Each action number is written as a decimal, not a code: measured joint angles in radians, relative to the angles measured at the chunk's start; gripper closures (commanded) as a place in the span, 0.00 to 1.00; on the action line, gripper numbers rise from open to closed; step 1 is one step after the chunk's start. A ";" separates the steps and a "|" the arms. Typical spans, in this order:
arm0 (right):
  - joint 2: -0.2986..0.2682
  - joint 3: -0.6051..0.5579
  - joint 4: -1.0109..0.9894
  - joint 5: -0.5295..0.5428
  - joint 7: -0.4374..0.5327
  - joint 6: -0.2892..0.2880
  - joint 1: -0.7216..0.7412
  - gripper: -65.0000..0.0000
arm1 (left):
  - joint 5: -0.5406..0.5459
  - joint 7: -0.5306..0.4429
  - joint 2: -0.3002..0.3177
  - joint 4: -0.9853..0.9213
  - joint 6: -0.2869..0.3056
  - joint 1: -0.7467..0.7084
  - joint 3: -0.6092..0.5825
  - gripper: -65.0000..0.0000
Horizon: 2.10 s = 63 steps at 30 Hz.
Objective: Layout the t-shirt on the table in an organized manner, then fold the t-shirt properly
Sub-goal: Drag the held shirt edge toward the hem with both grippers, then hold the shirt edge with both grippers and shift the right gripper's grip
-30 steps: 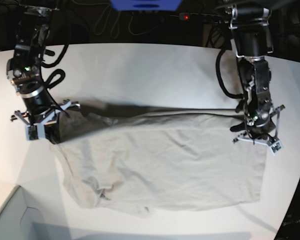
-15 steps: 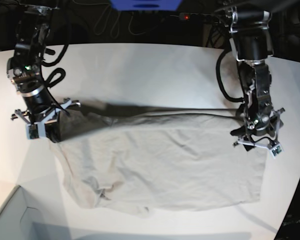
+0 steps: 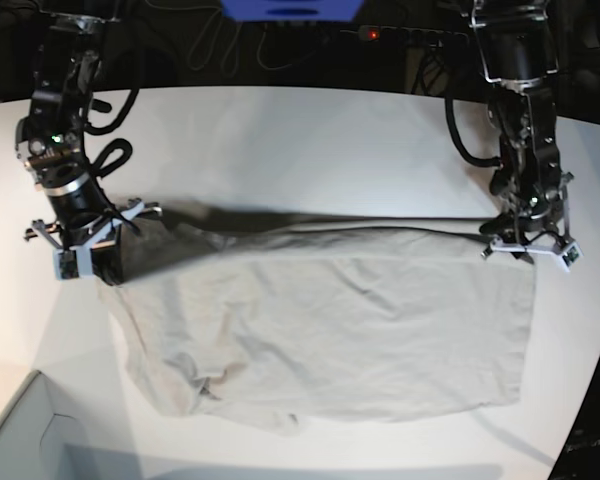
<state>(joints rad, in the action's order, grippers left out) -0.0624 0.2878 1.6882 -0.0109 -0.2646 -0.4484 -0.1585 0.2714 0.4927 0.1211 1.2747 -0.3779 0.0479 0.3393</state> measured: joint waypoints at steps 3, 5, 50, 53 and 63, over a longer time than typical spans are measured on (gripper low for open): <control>-0.001 0.000 -0.008 -0.004 -0.007 0.000 0.009 1.00 | 0.000 0.002 0.001 -0.024 0.000 0.022 -0.002 0.63; -0.002 0.001 -0.009 -0.004 -0.007 0.000 0.031 1.00 | 0.000 0.001 0.000 -0.028 0.000 0.044 -0.002 0.63; 0.021 -0.172 -0.382 0.008 -0.106 0.001 0.251 0.49 | 0.003 0.011 0.015 0.219 0.003 -0.103 0.006 0.63; 0.020 -0.171 -0.455 0.009 -0.103 0.001 0.255 0.49 | 0.003 0.011 0.014 0.219 0.003 -0.100 0.005 0.63; -0.004 -0.167 -0.568 0.004 -0.086 0.001 0.307 0.48 | 0.003 0.004 0.014 0.219 0.003 -0.100 0.005 0.63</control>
<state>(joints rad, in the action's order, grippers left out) -0.0666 0.1204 1.1202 -0.0067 -0.3504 -0.4477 0.1486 0.2745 0.4965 0.1356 1.4940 -0.3744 -0.0525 0.3443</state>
